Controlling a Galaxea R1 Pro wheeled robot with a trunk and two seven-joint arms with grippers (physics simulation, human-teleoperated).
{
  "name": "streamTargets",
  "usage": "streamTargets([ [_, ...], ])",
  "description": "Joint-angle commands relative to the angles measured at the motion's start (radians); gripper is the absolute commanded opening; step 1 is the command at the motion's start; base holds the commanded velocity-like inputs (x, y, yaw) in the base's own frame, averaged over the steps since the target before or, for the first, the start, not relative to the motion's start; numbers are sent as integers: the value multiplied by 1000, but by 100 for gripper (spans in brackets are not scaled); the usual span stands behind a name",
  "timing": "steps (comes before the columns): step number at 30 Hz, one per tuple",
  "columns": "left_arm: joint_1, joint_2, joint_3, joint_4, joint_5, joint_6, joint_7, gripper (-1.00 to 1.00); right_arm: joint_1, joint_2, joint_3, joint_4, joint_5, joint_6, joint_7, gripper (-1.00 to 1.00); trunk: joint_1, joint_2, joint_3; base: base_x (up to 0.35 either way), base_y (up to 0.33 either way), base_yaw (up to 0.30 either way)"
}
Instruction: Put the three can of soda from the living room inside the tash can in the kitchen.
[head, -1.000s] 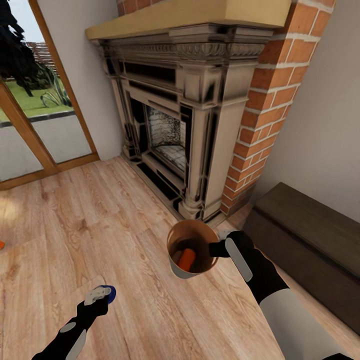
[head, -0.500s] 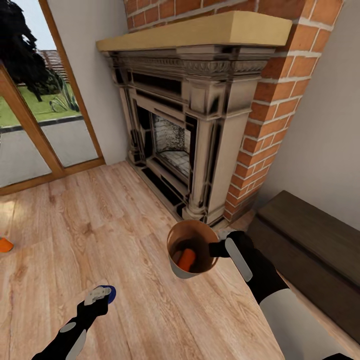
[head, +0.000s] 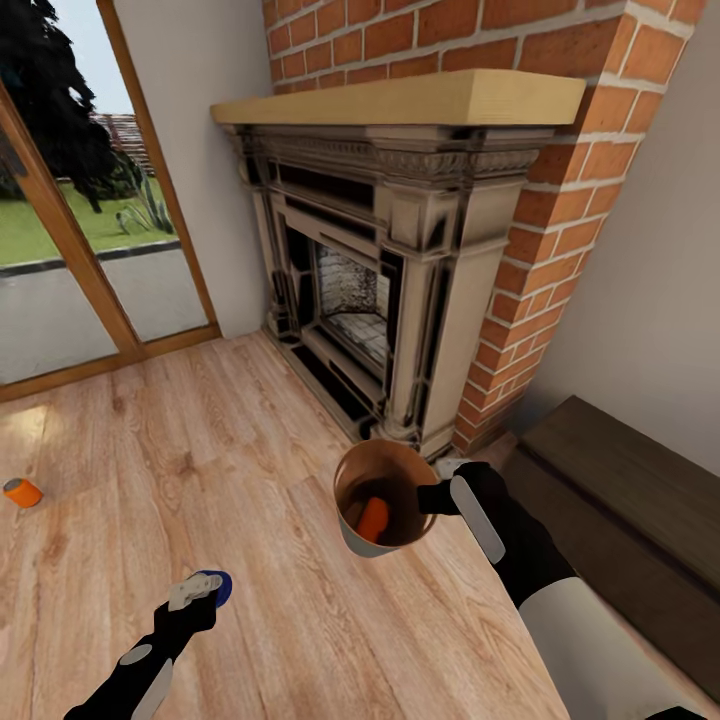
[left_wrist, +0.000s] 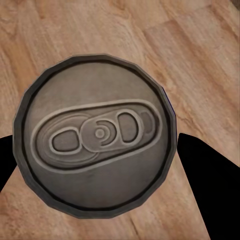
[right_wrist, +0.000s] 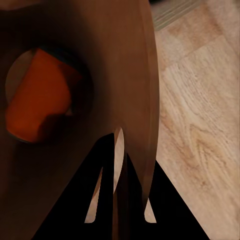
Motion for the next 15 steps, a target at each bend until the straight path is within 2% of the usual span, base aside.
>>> streamTargets([
  [1, 0, 0, 0, 0, 0, 0, 0, -100, 0, 0, 0, 0, -19, -4, 5, -100, -4, 7, 5, 0, 0, 72],
  [15, 0, 0, 0, 0, 0, 0, 1, -100, 0, 0, 0, 0, -20, -4, 5, -100, -58, 105, 69, 0, 0, 61],
])
